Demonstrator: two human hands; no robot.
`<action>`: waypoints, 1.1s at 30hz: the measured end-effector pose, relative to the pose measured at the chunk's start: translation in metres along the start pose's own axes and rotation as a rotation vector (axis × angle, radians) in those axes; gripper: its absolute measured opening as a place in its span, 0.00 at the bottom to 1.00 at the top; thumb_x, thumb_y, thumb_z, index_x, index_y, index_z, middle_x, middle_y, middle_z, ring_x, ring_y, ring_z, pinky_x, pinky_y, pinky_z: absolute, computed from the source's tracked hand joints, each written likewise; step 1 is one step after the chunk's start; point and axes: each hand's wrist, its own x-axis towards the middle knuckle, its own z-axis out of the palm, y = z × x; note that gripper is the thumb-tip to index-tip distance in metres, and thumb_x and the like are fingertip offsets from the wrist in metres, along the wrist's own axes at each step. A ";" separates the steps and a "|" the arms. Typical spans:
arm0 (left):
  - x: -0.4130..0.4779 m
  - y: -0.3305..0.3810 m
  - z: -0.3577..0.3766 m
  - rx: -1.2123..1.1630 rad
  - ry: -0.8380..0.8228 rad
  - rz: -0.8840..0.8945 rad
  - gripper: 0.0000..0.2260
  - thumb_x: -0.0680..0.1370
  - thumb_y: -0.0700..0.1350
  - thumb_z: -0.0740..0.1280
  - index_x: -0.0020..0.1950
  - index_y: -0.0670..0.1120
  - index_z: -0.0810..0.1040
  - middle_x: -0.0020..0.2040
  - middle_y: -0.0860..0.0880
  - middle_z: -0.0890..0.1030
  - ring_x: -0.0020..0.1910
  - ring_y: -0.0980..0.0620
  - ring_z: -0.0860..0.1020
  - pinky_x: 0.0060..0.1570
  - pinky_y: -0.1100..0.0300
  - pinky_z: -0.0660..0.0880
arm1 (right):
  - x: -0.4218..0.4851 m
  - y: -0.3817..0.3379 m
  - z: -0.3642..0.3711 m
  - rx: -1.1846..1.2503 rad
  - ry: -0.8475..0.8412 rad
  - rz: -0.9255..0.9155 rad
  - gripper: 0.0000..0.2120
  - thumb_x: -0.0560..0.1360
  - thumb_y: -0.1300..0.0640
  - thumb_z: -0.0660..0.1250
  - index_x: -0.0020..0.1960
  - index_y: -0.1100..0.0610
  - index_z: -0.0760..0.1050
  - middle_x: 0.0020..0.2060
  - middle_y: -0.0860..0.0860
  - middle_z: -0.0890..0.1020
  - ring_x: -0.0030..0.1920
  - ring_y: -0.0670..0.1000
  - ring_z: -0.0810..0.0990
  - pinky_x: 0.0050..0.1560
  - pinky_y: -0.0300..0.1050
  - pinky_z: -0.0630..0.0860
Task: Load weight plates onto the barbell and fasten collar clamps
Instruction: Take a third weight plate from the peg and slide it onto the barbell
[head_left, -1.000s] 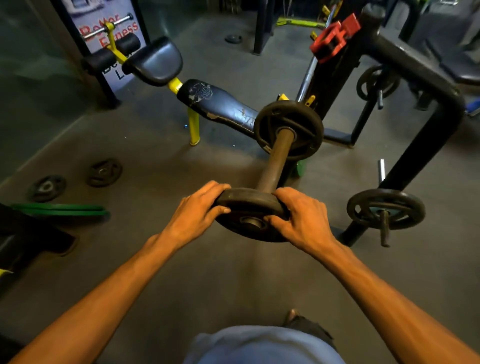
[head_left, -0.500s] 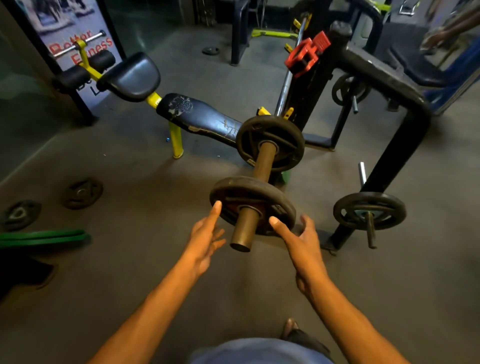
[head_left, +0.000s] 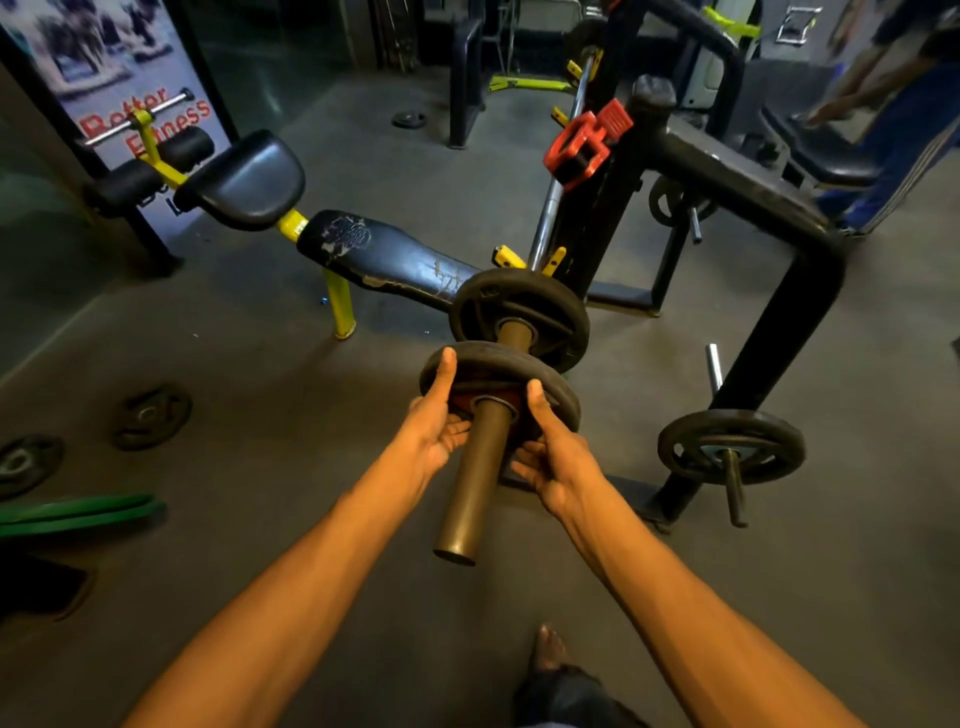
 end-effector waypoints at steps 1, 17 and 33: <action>0.008 0.004 0.007 -0.006 0.004 0.011 0.34 0.72 0.66 0.70 0.65 0.40 0.77 0.56 0.37 0.84 0.54 0.38 0.84 0.58 0.36 0.78 | 0.009 -0.009 0.002 -0.002 -0.004 -0.008 0.46 0.61 0.30 0.77 0.69 0.57 0.71 0.60 0.63 0.79 0.60 0.57 0.80 0.65 0.60 0.78; 0.082 0.036 0.059 0.001 0.011 0.004 0.46 0.60 0.74 0.73 0.66 0.43 0.76 0.56 0.40 0.85 0.51 0.39 0.85 0.46 0.45 0.83 | 0.088 -0.075 0.012 -0.023 -0.063 -0.029 0.60 0.48 0.22 0.76 0.69 0.57 0.73 0.61 0.59 0.81 0.59 0.57 0.80 0.54 0.52 0.82; 0.025 0.080 0.093 0.495 0.162 0.705 0.15 0.76 0.44 0.72 0.62 0.44 0.76 0.56 0.50 0.81 0.54 0.57 0.80 0.51 0.67 0.77 | 0.048 -0.149 -0.014 -0.168 -0.220 -0.293 0.03 0.76 0.60 0.72 0.48 0.59 0.80 0.34 0.52 0.81 0.32 0.47 0.80 0.31 0.41 0.80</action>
